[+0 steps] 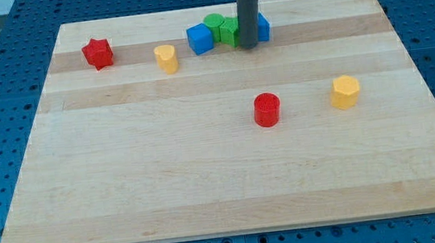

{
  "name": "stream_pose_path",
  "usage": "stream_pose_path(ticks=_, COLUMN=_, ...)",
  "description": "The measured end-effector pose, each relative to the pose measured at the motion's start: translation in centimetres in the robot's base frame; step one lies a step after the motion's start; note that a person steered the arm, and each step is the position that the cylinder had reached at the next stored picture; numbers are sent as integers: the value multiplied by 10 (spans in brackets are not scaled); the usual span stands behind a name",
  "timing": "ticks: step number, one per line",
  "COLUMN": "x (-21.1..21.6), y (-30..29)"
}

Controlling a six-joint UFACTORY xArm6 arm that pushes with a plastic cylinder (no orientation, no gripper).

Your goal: Slightly push the green blocks downwards

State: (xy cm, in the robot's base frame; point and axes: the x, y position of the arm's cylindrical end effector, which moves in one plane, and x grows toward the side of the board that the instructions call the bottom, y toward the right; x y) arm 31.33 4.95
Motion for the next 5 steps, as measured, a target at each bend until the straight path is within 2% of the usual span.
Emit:
stream_pose_path(ticks=4, x=15, y=21)
stream_pose_path(ticks=5, x=19, y=90)
